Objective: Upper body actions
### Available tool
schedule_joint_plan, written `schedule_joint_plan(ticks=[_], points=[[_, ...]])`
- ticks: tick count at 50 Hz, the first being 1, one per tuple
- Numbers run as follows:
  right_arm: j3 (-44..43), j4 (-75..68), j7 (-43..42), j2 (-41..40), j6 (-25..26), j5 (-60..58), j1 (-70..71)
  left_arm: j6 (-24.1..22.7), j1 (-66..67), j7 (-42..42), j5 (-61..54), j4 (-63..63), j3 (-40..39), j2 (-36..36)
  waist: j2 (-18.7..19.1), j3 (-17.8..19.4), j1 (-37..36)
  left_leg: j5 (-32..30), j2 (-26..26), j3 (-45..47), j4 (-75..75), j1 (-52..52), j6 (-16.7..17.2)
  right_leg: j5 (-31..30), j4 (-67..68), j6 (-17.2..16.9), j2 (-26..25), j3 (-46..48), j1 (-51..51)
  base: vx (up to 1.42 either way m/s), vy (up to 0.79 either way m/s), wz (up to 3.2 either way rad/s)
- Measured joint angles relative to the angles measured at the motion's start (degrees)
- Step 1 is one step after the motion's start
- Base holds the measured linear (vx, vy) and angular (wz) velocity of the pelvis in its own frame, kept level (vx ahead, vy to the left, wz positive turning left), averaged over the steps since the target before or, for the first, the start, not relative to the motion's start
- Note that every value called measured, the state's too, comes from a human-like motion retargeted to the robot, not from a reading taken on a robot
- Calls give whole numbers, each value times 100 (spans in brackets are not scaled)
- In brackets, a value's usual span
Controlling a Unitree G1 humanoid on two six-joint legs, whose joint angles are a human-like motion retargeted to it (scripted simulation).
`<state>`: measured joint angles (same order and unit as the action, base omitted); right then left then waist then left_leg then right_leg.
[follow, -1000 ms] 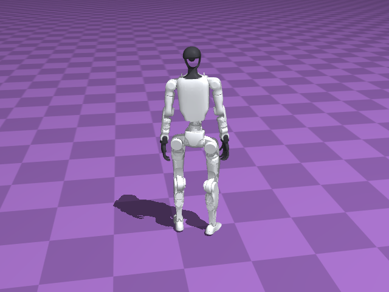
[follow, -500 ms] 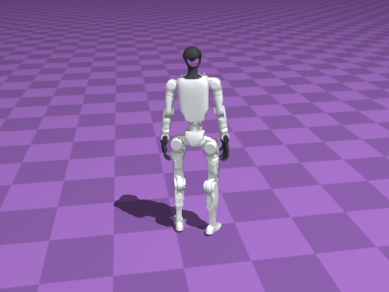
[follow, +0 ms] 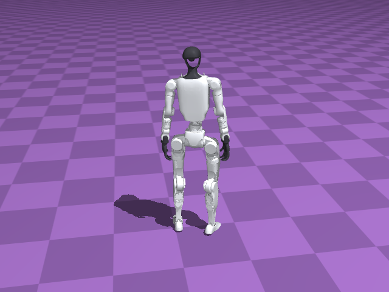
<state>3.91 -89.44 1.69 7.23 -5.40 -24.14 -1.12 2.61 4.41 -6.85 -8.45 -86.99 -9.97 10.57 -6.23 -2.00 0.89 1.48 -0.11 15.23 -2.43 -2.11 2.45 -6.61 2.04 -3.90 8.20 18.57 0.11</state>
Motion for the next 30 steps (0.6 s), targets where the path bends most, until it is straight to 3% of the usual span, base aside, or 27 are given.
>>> schedule_joint_plan(ticks=[15,30], points=[[-154,31,10,-26,-47,123,-10,-29,-4,5,37,20,51,-61,2,-85,8,-63,-14,-84,39,106,7,-1,-40,37,-2,-10,-14,0,0,0],[-1485,556,93,452,-71,1514,479,-12,-3,24,62,-40,-187,-9,-37,-49,52,-84,-21,-81,42,91,-3,-17,-41,44,-4,-2,-13,0,0,0]])
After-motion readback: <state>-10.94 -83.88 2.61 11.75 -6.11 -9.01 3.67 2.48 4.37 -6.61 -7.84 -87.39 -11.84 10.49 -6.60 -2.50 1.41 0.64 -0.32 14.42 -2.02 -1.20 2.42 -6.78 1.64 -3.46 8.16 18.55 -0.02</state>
